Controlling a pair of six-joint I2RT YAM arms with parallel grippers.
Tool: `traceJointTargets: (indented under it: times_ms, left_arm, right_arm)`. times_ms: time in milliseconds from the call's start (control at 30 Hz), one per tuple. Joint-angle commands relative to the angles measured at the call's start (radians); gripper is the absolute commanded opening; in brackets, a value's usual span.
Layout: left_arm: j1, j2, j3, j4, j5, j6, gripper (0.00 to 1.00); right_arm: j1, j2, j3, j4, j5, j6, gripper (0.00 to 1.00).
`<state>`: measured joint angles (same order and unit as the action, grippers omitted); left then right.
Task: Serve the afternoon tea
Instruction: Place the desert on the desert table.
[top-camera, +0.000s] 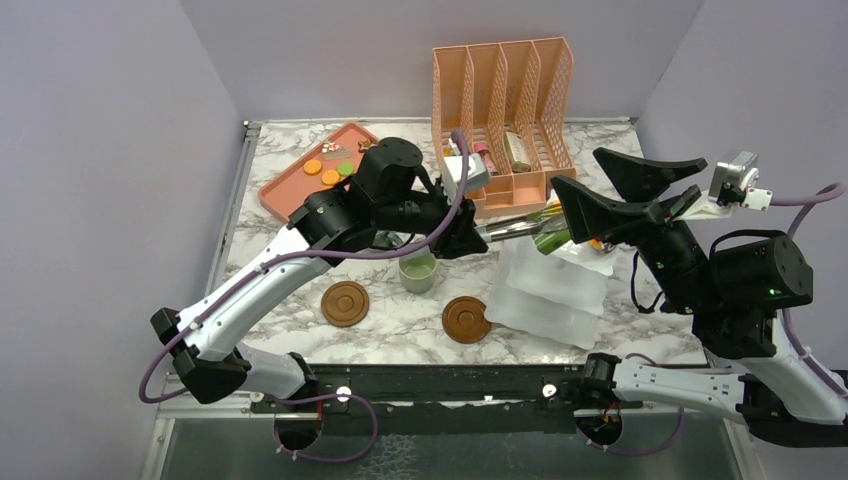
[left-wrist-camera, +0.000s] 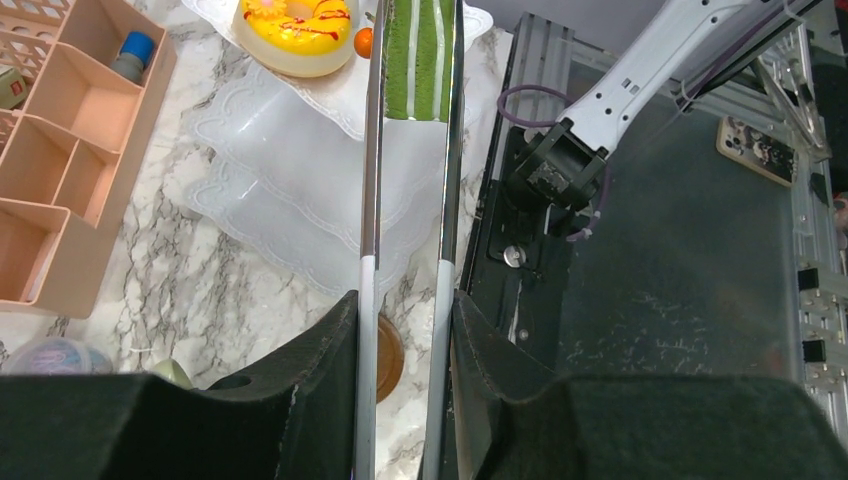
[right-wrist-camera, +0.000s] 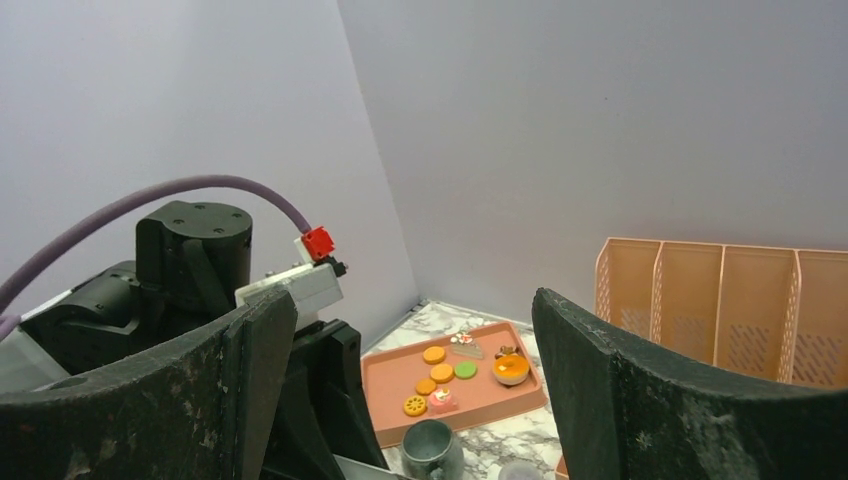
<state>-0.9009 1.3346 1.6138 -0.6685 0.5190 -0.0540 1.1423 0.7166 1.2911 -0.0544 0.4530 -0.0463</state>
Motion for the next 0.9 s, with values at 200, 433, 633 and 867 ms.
traceJointTargets:
  times_ms: [200,433,633,867]
  left_arm:
    - [-0.015,0.057,0.047,0.063,0.015,0.121,0.27]
    - [-0.02,0.077,0.042,0.063,0.013,0.161,0.27]
    - [-0.021,0.086,0.068,0.063,0.012,0.181,0.27]
    - [-0.021,0.087,0.072,0.063,-0.004,0.22,0.27]
  right_arm:
    - [-0.001,-0.021,-0.004,0.012,0.031,-0.024,0.93]
    - [-0.001,-0.01,-0.009,0.018,0.033,-0.027,0.93]
    - [-0.001,-0.02,-0.027,0.039,0.034,-0.028,0.94]
    - [-0.001,-0.021,-0.026,0.036,0.035,-0.035,0.93]
